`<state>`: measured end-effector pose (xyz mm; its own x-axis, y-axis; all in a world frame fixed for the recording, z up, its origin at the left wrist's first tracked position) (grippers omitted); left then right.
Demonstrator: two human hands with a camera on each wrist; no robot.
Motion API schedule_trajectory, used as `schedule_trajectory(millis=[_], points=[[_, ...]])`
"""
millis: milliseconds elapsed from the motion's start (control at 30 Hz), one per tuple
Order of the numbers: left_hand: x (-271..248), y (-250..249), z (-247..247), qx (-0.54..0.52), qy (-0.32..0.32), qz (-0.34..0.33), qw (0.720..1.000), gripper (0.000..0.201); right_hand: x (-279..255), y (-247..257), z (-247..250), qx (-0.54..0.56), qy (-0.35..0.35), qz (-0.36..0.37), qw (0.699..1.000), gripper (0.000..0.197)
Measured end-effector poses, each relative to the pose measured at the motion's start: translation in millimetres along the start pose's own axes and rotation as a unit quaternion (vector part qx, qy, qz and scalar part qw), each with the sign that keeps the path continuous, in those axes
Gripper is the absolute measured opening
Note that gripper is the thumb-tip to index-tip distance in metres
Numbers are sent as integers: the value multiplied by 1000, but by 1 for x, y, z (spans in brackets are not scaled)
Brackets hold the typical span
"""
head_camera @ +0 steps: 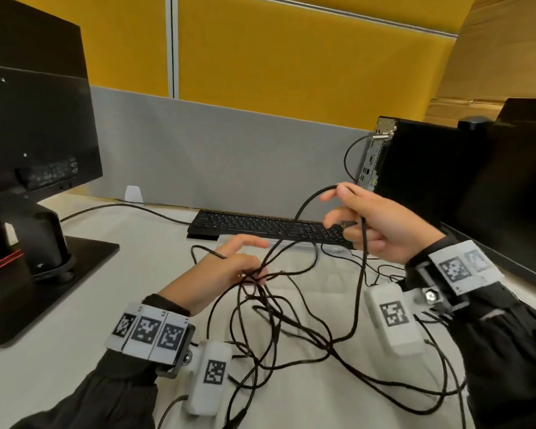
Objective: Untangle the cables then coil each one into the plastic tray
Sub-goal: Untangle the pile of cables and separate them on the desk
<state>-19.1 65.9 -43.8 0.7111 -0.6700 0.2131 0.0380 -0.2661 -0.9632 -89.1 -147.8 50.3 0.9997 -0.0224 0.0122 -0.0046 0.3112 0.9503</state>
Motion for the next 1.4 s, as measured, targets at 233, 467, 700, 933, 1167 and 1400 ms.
schedule_trajectory(millis=[233, 467, 700, 933, 1167, 1400], points=[[3, 0, 27, 163, -83, -35, 982, 24, -16, 21, 58, 283, -266, 101, 916, 19], [6, 4, 25, 223, -113, -31, 968, 32, -42, -7, 104, 278, -433, 196, 835, 20], [6, 2, 11, 220, -66, -117, 966, 16, -15, -11, -7, -339, -239, 178, 892, 26], [2, -2, 6, 197, -27, -172, 965, 15, 6, -1, -75, -700, -26, 216, 680, 34], [6, 9, 29, 261, -74, -32, 962, 21, 18, 26, 18, -196, -270, 119, 935, 21], [6, 13, 28, 268, -113, 18, 957, 9, -5, -27, 84, -35, -480, 108, 870, 30]])
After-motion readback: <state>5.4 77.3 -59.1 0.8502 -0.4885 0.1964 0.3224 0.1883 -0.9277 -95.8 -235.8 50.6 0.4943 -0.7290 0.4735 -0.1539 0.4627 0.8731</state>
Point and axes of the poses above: each hand's wrist, its own x-axis towards the middle knuckle, its own z-axis out of the back of the hand, y = z × x, the point moved 2 cm from there along x, towards the middle knuckle, and after that the axes turned 11 degrees about -x, right-handed, at the moved point
